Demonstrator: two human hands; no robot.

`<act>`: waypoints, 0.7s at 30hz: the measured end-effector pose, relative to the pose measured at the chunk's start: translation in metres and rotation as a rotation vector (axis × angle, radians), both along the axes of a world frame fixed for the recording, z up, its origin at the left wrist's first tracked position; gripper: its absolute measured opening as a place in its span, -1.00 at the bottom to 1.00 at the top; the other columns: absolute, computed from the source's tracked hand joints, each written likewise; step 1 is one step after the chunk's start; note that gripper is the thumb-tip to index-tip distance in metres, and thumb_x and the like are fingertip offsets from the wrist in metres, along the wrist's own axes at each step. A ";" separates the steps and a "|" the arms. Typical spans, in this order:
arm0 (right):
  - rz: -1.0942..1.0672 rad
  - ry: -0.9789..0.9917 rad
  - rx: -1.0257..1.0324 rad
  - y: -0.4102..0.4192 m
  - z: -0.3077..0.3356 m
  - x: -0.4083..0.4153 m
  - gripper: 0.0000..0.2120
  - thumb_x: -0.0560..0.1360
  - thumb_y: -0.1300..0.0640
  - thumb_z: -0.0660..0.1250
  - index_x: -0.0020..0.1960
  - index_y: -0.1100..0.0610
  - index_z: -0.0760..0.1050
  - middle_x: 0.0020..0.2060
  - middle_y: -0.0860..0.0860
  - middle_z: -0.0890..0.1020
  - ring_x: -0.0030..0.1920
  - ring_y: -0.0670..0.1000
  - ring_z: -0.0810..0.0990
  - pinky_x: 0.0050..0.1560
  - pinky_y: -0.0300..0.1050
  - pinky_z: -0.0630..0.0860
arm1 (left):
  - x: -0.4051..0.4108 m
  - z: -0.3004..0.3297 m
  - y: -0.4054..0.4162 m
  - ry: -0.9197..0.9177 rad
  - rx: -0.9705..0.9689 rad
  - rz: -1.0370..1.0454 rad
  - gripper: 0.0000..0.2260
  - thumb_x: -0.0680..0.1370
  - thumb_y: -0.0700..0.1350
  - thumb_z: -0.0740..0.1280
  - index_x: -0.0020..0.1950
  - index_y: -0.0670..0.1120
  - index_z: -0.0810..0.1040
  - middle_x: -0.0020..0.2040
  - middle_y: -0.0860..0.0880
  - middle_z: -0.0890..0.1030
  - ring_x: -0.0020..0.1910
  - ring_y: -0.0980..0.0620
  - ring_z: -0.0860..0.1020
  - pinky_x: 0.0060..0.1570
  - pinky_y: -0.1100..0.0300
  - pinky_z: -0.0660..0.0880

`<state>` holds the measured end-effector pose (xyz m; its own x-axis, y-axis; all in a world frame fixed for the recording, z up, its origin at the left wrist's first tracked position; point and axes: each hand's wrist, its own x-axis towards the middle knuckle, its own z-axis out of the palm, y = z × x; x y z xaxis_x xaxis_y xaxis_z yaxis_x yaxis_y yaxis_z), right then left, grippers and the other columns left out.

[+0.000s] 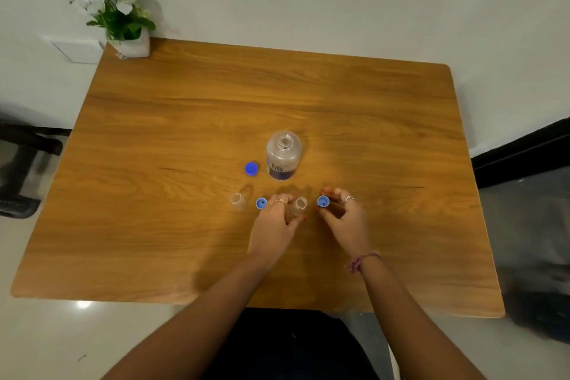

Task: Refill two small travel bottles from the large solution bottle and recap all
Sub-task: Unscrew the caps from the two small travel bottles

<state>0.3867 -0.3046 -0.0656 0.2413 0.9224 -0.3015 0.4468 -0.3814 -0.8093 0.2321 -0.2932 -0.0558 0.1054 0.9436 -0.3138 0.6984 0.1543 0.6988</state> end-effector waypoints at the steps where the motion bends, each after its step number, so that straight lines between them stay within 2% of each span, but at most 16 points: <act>1: 0.012 -0.016 -0.007 -0.001 -0.002 0.001 -0.66 0.42 0.20 0.43 0.17 0.04 0.50 0.08 -0.10 0.59 0.12 -0.14 0.52 0.14 -0.21 0.46 | 0.002 -0.004 0.000 0.015 -0.012 0.005 -0.62 0.52 -0.06 0.39 0.30 -0.09 0.44 0.26 0.01 0.52 0.14 0.06 0.51 0.08 0.28 0.40; 4: 0.035 -0.033 -0.002 -0.002 -0.006 0.004 -0.65 0.41 0.19 0.44 0.18 0.05 0.50 0.06 -0.13 0.58 0.07 -0.20 0.49 0.02 -0.52 0.34 | 0.006 -0.011 0.002 0.038 -0.021 0.035 -0.65 0.52 -0.09 0.39 0.28 -0.08 0.44 0.26 0.00 0.52 0.23 0.04 0.48 0.10 0.31 0.33; 5: 0.044 -0.039 -0.007 -0.002 -0.007 0.004 -0.65 0.41 0.18 0.45 0.17 0.04 0.51 0.04 -0.15 0.58 0.05 -0.23 0.49 -0.02 -0.56 0.32 | 0.007 -0.012 0.002 0.049 -0.015 0.041 -0.65 0.52 -0.09 0.39 0.27 -0.09 0.44 0.26 0.00 0.52 0.23 0.04 0.48 0.09 0.32 0.32; 10: 0.074 -0.053 -0.032 -0.004 -0.015 0.005 -0.62 0.39 0.15 0.46 0.18 0.02 0.50 0.07 -0.13 0.59 0.11 -0.15 0.50 0.08 -0.31 0.38 | 0.008 -0.017 0.002 0.076 -0.017 0.045 -0.62 0.52 -0.06 0.39 0.29 -0.11 0.40 0.28 -0.03 0.50 0.24 0.01 0.48 0.14 0.21 0.41; 16: 0.131 -0.024 -0.072 -0.004 -0.015 0.015 -0.50 0.36 0.19 0.48 0.25 0.00 0.43 0.14 -0.14 0.56 0.16 -0.17 0.47 0.15 -0.24 0.41 | 0.007 -0.019 0.003 0.084 -0.036 0.023 -0.50 0.48 -0.05 0.43 0.35 -0.10 0.34 0.33 -0.03 0.43 0.25 0.00 0.48 0.18 0.14 0.46; 18: 0.181 0.004 -0.111 -0.003 -0.012 0.023 -0.45 0.36 0.26 0.47 0.28 0.00 0.40 0.16 -0.12 0.55 0.18 -0.17 0.47 0.13 -0.25 0.42 | 0.002 -0.014 0.001 0.067 -0.016 0.001 -0.48 0.48 -0.09 0.43 0.37 -0.10 0.31 0.33 -0.01 0.41 0.16 0.00 0.51 0.10 0.18 0.47; 21: 0.234 0.049 -0.110 0.003 0.001 0.041 -0.44 0.37 0.39 0.38 0.27 -0.02 0.39 0.19 -0.08 0.54 0.22 -0.12 0.48 0.11 -0.27 0.44 | -0.013 -0.004 -0.010 0.044 0.076 -0.090 -0.52 0.48 -0.20 0.37 0.37 -0.12 0.32 0.26 -0.02 0.39 -0.18 0.08 0.48 -0.12 0.19 0.51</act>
